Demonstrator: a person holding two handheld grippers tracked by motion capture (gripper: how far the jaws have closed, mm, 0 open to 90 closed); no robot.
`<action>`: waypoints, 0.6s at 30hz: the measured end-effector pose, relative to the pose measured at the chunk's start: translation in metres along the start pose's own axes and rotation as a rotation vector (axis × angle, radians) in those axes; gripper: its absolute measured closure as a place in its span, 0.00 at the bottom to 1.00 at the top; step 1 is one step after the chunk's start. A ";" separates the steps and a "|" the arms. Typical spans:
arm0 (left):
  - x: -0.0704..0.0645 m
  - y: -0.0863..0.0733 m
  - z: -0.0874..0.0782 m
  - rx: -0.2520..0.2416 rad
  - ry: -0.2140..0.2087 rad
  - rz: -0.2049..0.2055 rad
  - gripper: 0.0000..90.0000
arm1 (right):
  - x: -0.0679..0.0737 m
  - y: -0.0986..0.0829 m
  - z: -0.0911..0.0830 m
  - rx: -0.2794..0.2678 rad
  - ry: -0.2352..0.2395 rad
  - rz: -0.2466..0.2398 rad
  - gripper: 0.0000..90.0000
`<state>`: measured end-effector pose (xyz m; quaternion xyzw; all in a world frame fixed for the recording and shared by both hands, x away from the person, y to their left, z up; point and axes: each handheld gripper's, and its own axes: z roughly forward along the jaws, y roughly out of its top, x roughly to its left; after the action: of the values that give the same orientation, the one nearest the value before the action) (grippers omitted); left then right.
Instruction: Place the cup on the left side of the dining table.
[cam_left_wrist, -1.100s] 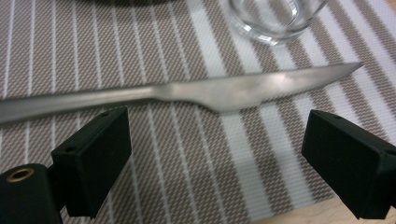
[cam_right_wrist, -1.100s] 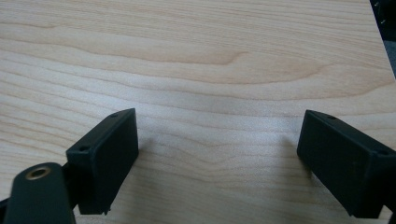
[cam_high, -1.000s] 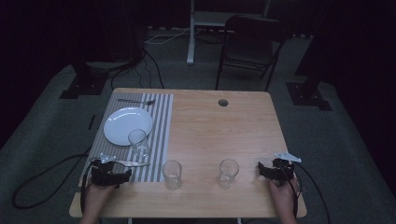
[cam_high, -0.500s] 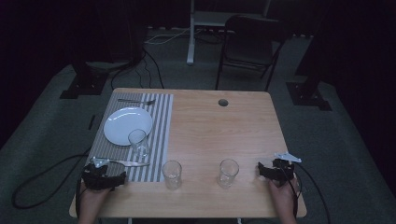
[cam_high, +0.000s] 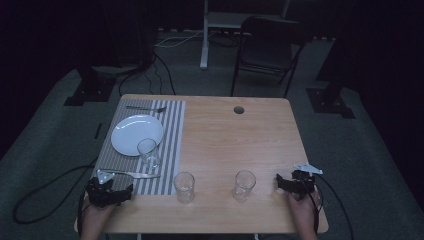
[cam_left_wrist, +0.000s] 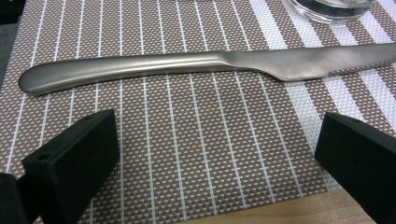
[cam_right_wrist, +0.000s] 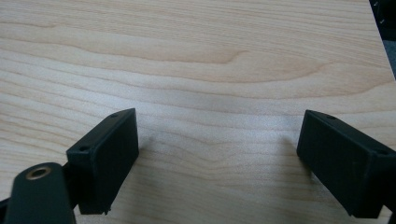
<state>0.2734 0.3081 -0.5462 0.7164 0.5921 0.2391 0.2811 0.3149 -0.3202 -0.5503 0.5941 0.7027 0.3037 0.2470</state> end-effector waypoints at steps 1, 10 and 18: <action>0.000 0.000 0.000 0.000 0.000 0.000 0.00 | 0.000 0.000 0.000 0.000 0.000 0.000 0.14; 0.000 -0.002 -0.002 0.000 0.009 -0.007 0.00 | 0.000 0.000 0.000 -0.001 -0.002 0.001 0.14; -0.002 -0.002 -0.002 0.001 0.023 -0.022 0.00 | 0.000 0.000 0.000 -0.001 -0.001 0.001 0.14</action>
<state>0.2701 0.3071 -0.5463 0.7073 0.6032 0.2438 0.2766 0.3147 -0.3203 -0.5503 0.5947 0.7020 0.3038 0.2473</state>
